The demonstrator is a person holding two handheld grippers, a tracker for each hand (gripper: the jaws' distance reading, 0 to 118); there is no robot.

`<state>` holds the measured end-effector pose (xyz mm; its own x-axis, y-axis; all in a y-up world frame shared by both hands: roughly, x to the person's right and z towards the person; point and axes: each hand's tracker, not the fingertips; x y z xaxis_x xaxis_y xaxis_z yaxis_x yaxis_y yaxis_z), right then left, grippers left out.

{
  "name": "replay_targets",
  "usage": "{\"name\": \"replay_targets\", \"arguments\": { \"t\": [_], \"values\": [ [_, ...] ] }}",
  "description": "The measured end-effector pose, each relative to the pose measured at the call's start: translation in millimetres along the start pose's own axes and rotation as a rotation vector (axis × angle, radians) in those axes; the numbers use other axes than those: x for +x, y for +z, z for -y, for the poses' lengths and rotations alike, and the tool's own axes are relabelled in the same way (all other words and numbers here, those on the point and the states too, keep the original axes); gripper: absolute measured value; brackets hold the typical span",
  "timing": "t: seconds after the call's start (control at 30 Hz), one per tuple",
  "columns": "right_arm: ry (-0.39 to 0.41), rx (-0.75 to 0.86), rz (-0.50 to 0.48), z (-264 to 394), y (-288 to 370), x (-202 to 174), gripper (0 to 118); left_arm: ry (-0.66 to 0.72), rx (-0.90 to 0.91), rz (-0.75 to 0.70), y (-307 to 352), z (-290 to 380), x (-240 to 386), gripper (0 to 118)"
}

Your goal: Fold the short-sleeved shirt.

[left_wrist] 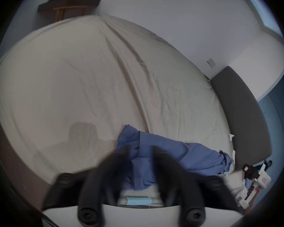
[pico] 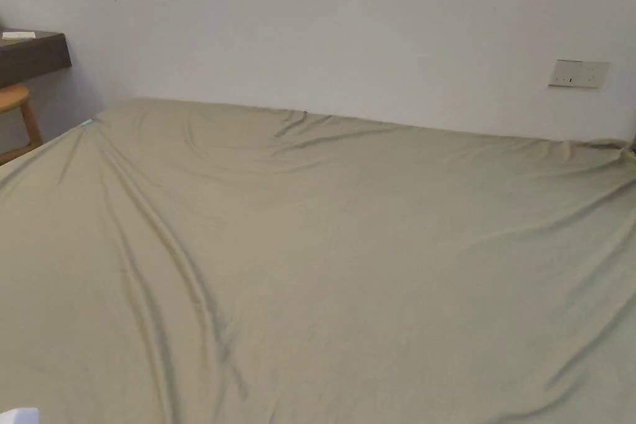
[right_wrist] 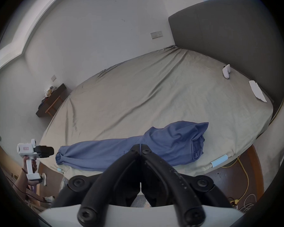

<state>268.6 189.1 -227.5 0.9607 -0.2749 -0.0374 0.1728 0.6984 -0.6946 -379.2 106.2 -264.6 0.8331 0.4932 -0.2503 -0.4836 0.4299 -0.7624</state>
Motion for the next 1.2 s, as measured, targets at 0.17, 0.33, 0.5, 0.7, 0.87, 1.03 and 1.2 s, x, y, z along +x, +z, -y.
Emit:
{"name": "replay_targets", "arguments": {
  "t": [0.17, 0.33, 0.5, 0.7, 0.87, 1.03, 1.2],
  "values": [
    [0.061, -0.009, 0.034, -9, 4, -24, 1, 0.097, -0.058, 0.151, -23, -19, -20, 84],
    [0.109, -0.034, -0.010, -14, -4, -48, 2, 0.093, -0.120, 0.321, -54, -7, -17, 82],
    [0.153, -0.049, -0.042, -18, -14, -61, 2, 0.131, -0.157, 0.283, -78, 22, 2, 22],
    [0.131, -0.045, -0.041, -19, -14, -59, 2, 0.361, -0.052, 0.325, -36, 20, -12, 20],
    [0.101, 0.013, -0.020, -17, -4, -54, 1, 0.305, 0.028, 0.272, 1, 0, -9, 20],
    [0.052, 0.070, 0.026, -15, 8, -38, 1, 0.205, 0.155, 0.090, 61, -25, -9, 19],
    [-0.002, 0.068, 0.035, -12, 7, -22, 1, 0.101, 0.111, -0.102, 90, -23, 28, 19]
  ]
}}
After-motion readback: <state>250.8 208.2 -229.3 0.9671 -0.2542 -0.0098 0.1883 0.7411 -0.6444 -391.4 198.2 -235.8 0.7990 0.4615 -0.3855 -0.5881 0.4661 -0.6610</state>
